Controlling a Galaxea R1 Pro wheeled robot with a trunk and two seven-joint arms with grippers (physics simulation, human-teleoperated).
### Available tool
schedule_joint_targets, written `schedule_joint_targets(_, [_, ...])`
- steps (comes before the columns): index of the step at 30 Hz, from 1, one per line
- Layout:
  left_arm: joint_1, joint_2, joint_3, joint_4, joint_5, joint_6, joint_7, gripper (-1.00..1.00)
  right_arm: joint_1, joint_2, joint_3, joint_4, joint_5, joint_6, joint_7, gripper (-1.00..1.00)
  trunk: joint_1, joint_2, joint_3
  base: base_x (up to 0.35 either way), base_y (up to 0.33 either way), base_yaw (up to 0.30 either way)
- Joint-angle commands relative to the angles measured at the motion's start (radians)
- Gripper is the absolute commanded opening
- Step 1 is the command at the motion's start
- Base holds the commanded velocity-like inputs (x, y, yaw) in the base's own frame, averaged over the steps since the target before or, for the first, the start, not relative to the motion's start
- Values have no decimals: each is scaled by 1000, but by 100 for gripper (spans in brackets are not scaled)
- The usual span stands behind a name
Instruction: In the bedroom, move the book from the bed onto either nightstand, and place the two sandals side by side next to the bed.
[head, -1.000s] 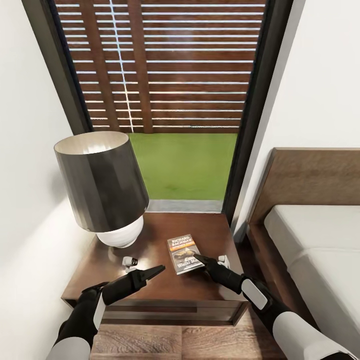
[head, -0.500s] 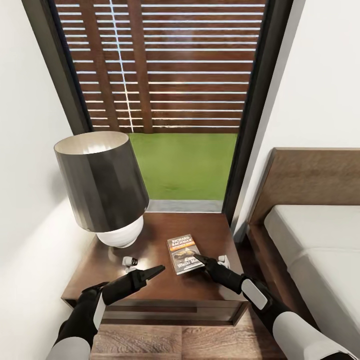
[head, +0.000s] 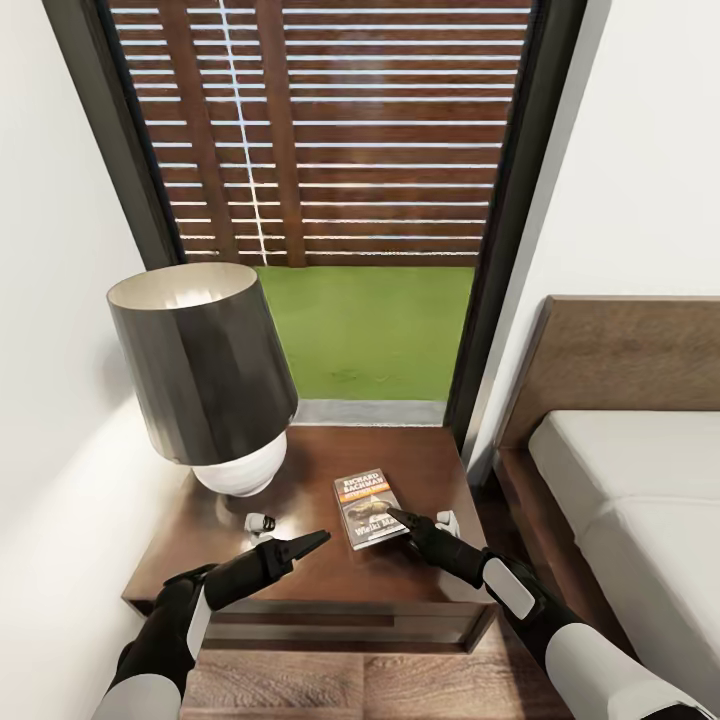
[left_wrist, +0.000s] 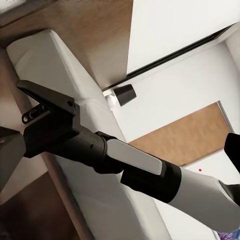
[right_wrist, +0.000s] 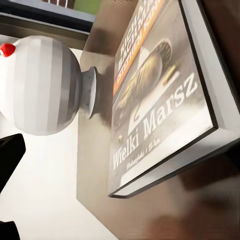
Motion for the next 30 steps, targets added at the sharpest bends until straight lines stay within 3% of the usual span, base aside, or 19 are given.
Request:
schedule_joint_targets(1, [-1, -1, 5, -1, -8, 10, -7, 100, -1, -1, 5, 0, -9, 5, 0, 100, 0, 0, -1, 25, 0, 0])
schedule_joint_targets(30, [-1, -2, 4, -1, -10, 9, -7, 100, -1, -1, 5, 0, -9, 5, 0, 100, 0, 0, -1, -70, 0, 0])
